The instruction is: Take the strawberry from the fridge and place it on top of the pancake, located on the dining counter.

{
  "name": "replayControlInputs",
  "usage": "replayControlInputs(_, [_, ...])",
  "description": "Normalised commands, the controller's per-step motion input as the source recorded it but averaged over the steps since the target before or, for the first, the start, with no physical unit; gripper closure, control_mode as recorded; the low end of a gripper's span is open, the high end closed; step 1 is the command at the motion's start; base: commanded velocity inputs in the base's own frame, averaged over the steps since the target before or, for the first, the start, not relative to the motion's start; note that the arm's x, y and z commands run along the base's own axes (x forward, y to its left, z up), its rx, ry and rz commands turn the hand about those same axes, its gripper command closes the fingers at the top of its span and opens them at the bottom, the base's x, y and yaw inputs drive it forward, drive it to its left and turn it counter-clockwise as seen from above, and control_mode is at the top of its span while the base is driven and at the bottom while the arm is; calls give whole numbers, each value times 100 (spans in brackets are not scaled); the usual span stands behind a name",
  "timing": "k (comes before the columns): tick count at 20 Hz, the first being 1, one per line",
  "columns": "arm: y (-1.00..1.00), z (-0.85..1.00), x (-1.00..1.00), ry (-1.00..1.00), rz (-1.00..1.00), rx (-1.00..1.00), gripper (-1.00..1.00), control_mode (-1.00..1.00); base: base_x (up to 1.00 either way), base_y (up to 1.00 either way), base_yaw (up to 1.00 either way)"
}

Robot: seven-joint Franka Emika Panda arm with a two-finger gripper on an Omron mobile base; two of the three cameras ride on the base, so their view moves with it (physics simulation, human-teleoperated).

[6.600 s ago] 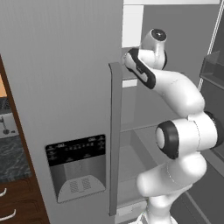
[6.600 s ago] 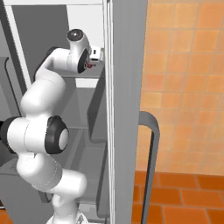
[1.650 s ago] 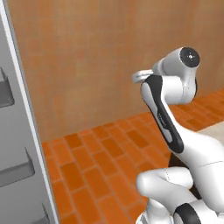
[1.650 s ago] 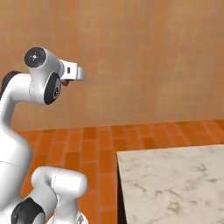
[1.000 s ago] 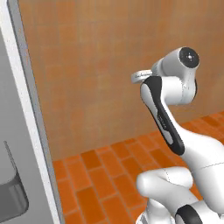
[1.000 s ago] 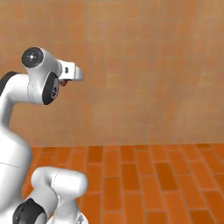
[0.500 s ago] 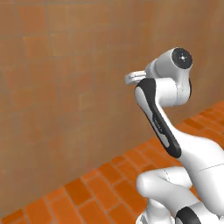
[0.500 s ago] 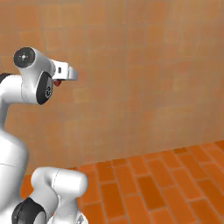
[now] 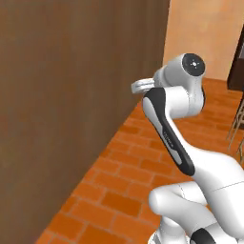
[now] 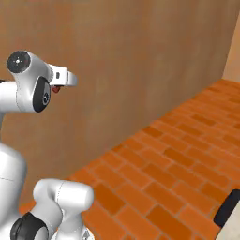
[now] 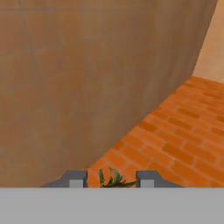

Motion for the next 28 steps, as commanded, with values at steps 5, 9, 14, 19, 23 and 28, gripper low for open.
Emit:
replayControlInputs(5, [0, 0, 0, 0, 0, 0, 100, 100, 52, 0, -87])
replayControlInputs(9, [0, 0, 0, 0, 0, 0, 100, 100, 68, 8, -82])
replayControlInputs(14, [0, 0, 0, 0, 0, 0, 100, 100, 97, 74, -65])
replayControlInputs(19, [0, 0, 0, 0, 0, 0, 100, 100, 100, 97, -60])
replayControlInputs(23, [0, 0, 0, 0, 0, 0, 100, 100, 100, 92, -62])
replayControlInputs(28, [0, 0, 0, 0, 0, 0, 100, 100, 100, 92, -63])
